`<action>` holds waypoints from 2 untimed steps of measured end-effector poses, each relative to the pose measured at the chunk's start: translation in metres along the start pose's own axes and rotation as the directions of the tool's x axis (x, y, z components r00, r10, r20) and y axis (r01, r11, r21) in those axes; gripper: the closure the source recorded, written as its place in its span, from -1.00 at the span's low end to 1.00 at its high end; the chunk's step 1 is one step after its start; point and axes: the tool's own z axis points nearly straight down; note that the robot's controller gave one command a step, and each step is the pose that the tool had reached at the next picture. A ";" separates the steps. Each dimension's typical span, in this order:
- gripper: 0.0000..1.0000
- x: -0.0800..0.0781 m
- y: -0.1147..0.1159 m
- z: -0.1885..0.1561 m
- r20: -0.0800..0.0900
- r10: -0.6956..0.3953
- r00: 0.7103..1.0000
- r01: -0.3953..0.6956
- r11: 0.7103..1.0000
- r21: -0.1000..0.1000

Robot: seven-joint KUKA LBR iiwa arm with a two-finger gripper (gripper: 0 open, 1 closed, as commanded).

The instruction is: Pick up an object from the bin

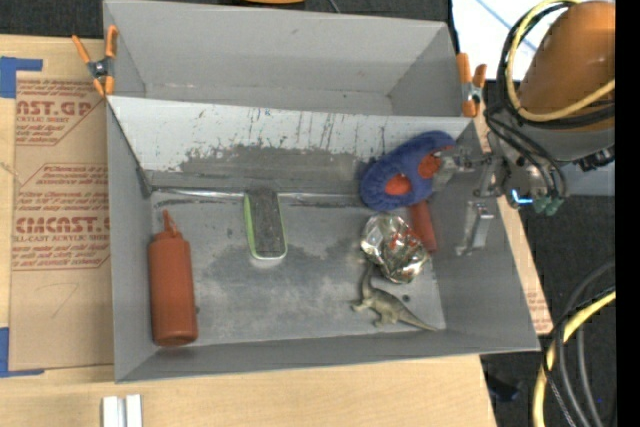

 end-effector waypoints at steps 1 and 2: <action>-1.00 -0.002 0.001 -0.005 0.008 -0.002 1.000 0.002 1.000 0.001; -1.00 0.038 0.003 0.137 0.011 -0.095 0.995 0.095 0.996 0.003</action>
Offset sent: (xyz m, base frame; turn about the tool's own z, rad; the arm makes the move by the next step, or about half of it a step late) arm -0.0470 0.0026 -0.1631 -0.1115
